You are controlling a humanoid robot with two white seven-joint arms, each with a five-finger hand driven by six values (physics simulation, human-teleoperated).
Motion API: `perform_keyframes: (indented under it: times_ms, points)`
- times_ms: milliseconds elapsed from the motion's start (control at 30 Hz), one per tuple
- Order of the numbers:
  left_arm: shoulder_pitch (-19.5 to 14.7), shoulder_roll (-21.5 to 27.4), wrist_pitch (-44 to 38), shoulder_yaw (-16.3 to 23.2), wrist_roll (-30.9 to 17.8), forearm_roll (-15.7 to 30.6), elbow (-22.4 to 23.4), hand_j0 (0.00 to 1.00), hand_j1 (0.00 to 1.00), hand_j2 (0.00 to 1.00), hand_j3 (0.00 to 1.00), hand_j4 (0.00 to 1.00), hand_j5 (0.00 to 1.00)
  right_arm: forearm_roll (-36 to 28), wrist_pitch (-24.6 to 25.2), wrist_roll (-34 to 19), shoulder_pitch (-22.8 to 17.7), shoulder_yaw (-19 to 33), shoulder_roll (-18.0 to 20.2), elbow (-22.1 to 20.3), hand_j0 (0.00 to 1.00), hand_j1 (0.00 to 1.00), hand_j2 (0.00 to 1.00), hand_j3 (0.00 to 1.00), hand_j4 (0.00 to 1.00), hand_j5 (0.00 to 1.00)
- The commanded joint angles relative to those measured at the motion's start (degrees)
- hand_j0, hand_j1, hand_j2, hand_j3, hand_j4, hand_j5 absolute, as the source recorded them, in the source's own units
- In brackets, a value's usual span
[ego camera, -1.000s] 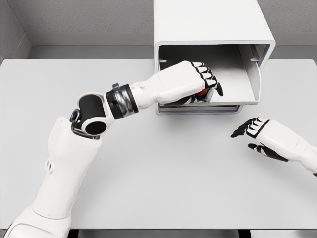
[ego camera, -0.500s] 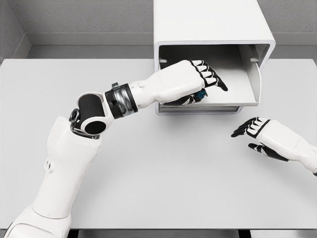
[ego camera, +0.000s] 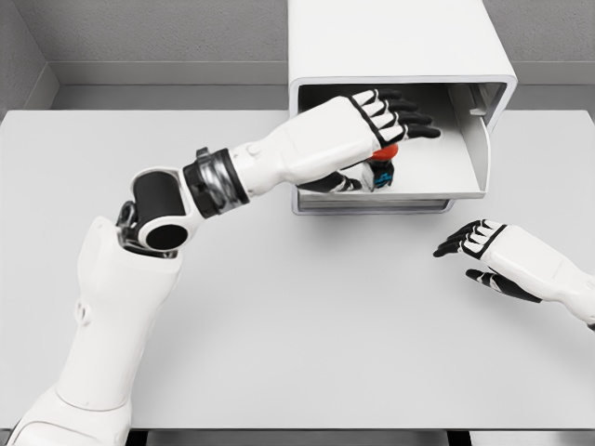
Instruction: Slide open multi-storey tabletop storage cabinets and put open load switch and slide close multi-storey tabletop storage cabinets
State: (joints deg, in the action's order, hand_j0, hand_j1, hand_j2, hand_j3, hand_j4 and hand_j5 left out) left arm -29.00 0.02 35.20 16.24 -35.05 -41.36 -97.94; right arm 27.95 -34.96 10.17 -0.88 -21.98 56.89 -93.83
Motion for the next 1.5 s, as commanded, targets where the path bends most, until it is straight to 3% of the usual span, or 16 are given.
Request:
perform_keyframes:
  times_ms: [0, 100, 233, 333, 400, 500, 1000, 1367, 1467]
  points:
    - [0.0, 0.5, -0.2, -1.9, 0.0, 0.8, -3.6, 1.0, 1.0, 1.0, 1.0, 1.0, 1.0, -0.4, 0.0, 0.0, 0.0, 0.0, 0.1, 0.1, 0.71, 0.71, 0.71, 0.71, 0.71, 0.71]
    - [0.2, 6.1, -0.2, -7.1, 0.0, 8.3, -4.9, 1.0, 1.0, 1.0, 1.0, 1.0, 1.0, -0.4, 0.0, 0.0, 0.1, 0.1, 0.1, 0.0, 0.72, 0.72, 0.72, 0.72, 0.72, 0.72]
    - [5.4, 14.2, -0.2, -14.8, 0.0, 16.7, -5.2, 1.0, 1.0, 1.0, 1.0, 1.0, 1.0, -0.5, 0.0, -0.1, 0.3, 0.1, 0.1, -0.6, 0.72, 0.72, 0.72, 0.72, 0.72, 0.72]
    - [13.6, 19.8, -0.2, -23.5, 0.0, 22.7, -5.1, 1.0, 1.0, 1.0, 1.0, 1.0, 1.0, -0.6, 0.0, -0.1, 0.4, 0.2, 0.0, -2.8, 0.72, 0.72, 0.72, 0.72, 0.72, 0.72]
    - [19.2, 20.0, -0.2, -29.3, 0.0, 23.0, -4.7, 1.0, 1.0, 1.0, 1.0, 1.0, 1.0, -1.0, 0.0, -0.1, 0.4, 0.3, -0.2, -4.3, 0.72, 0.72, 0.72, 0.72, 0.72, 0.72]
    - [25.8, 19.8, -0.2, -35.0, 0.0, 23.5, -3.2, 1.0, 1.0, 1.0, 1.0, 1.0, 1.0, -1.2, 0.0, -0.1, 0.2, 3.3, -0.6, -4.4, 0.72, 0.72, 0.72, 0.72, 0.72, 0.72]
    - [26.0, 19.6, -0.2, -35.0, 0.0, 22.9, -0.1, 1.0, 1.0, 1.0, 1.0, 1.0, 1.0, -1.1, 0.0, -0.1, 0.4, 3.7, -2.8, -4.1, 0.72, 0.72, 0.72, 0.72, 0.72, 0.72]
    - [26.1, 19.1, -0.2, -34.9, 0.0, 23.0, -0.1, 1.0, 1.0, 1.0, 1.0, 1.0, 1.0, -0.9, 0.0, -0.2, 3.2, 3.4, -4.7, -0.7, 0.72, 0.72, 0.72, 0.72, 0.72, 0.72]
    - [26.1, 19.1, -0.2, -34.8, 0.0, 22.9, -0.1, 1.0, 1.0, 1.0, 1.0, 1.0, 1.0, -0.7, 0.0, -0.5, 5.2, 3.1, -6.9, 0.4, 0.72, 0.72, 0.72, 0.72, 0.72, 0.72]
